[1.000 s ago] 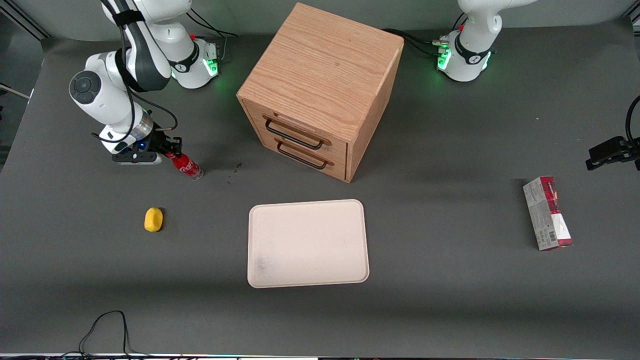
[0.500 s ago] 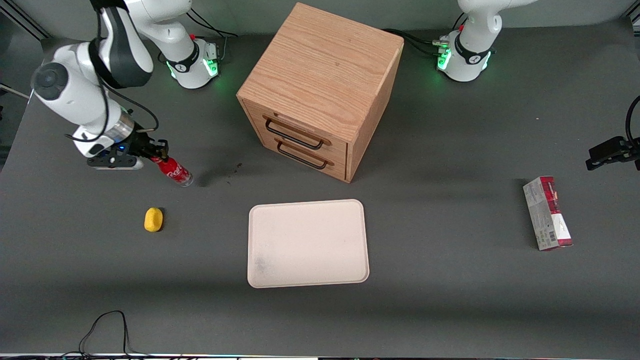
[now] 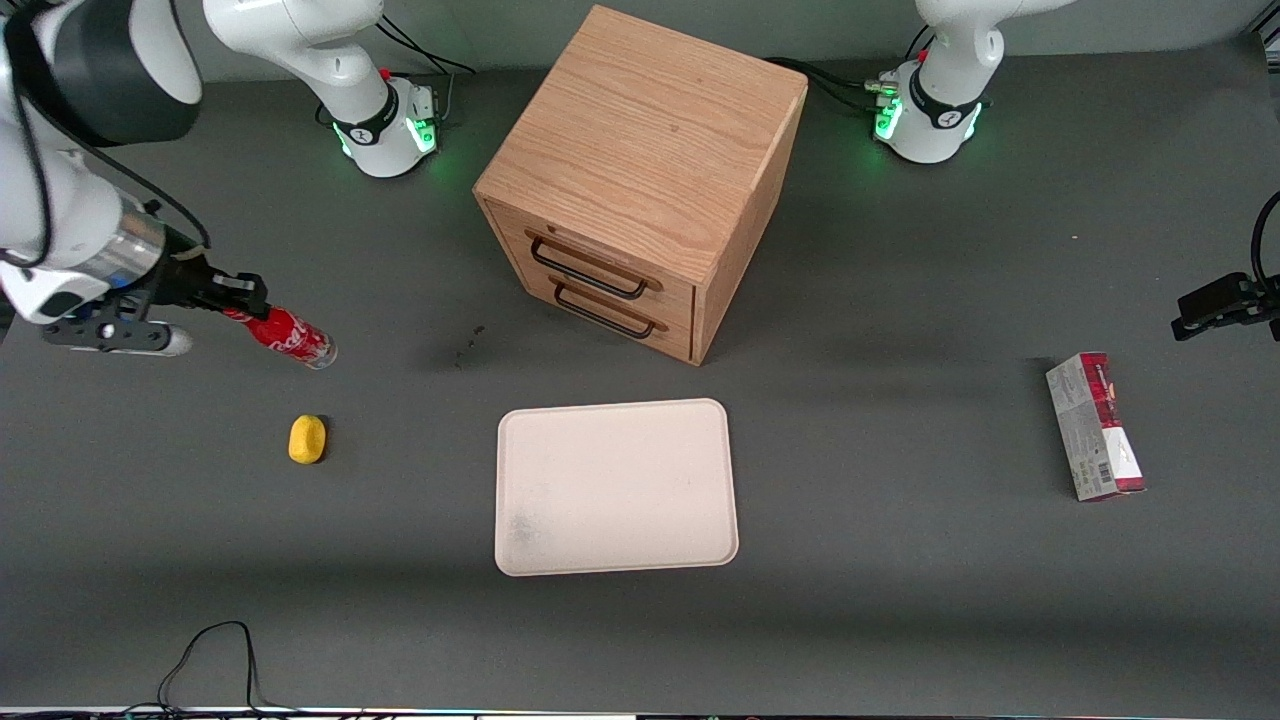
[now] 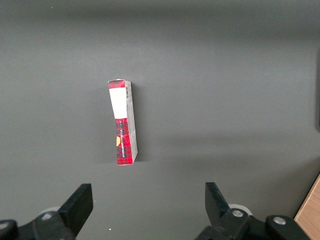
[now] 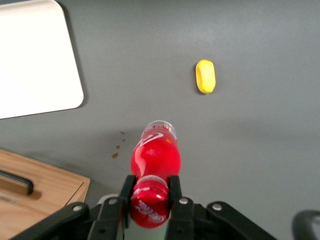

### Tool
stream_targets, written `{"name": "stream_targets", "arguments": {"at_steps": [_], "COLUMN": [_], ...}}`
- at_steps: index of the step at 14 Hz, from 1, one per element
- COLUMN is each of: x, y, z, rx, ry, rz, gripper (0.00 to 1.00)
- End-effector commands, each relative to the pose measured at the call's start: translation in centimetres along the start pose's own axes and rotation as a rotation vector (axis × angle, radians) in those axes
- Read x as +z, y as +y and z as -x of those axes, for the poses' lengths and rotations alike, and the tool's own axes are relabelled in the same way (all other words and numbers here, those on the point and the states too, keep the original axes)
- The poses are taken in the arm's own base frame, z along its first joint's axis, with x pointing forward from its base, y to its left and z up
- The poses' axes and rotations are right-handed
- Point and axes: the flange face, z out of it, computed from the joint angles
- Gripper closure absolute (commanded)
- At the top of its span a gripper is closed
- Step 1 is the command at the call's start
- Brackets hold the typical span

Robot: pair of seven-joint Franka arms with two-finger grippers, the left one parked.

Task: Place coke bottle on tray
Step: 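Lift the red bottle and carry it over the white tray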

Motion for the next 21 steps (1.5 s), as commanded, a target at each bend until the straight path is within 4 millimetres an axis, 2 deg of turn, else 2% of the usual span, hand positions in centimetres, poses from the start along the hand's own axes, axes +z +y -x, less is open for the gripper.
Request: {"name": "stream_targets", "arguments": {"at_steps": [1,3,6,8,9,11,13,14,17,19,21], "x": [-3.9,-4.5,-3.7,-2.4,-1.6,1.4,2.9,4.5,9.1,12.2,14.9], "y": [-1.9,-2.9,-5.4,-9.1,-11.6,-15.7,-18.6,-19.8,-21.7,-24.0,-25.1], "z": [-2.9,-4.3,-6.4,-7.3,-8.0,-10.1,-11.5,-12.4,-15.2,-16.2,-17.1], "rx": [0.019,0.058,0.084,0.101,0.129,0.180,0.243,0.260,0.263,0.277,0.272], "ry": [-0.027,-0.028,-0.025,-0.030,-0.024,-0.020,0.037,0.055,0.111,0.154,0.193], "rz": [0.009,0.015,0.029,0.025,0.010,-0.023,-0.093,-0.115,-0.149,-0.166,-0.143], "gripper": [1.00,1.00,1.00,1.00,1.00,1.00,1.00,1.00,1.00,1.00,1.00]}}
